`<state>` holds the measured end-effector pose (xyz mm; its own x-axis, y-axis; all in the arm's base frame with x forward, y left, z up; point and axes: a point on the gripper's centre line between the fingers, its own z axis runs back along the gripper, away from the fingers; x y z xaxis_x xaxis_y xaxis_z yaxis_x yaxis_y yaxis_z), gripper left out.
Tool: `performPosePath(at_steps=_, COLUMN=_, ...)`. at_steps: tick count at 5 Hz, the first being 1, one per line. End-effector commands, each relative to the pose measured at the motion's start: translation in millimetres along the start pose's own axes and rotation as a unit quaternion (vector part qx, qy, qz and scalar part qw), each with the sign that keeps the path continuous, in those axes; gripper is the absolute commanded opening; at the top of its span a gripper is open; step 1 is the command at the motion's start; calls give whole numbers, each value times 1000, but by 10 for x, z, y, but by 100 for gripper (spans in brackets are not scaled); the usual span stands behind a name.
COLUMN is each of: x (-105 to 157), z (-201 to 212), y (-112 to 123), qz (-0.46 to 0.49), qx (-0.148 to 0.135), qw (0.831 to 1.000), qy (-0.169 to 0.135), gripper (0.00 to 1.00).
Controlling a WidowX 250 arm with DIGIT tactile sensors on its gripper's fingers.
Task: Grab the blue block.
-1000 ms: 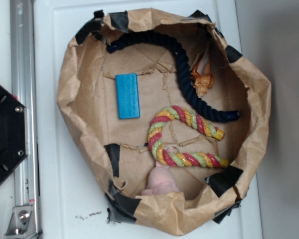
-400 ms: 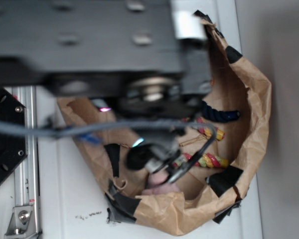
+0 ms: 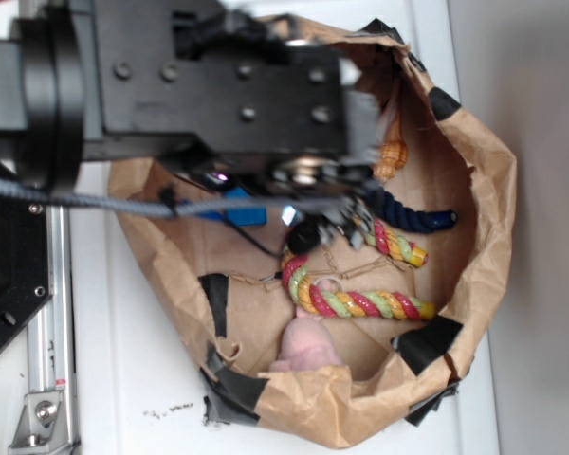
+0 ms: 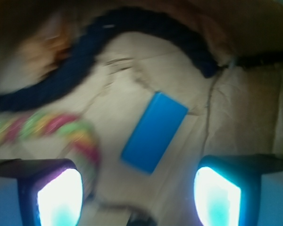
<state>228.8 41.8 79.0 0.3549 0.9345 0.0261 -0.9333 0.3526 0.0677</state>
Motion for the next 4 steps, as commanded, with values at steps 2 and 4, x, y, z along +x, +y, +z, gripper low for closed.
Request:
performPosePath(at_steps=2, x=239, z=-431, y=251, qz=111, qx=-9, qw=993, qy=32, gripper=100)
performPosePath(at_steps=4, x=148, z=-625, y=164, qz=120, qx=-3, qw=991, qy=65, gripper=100)
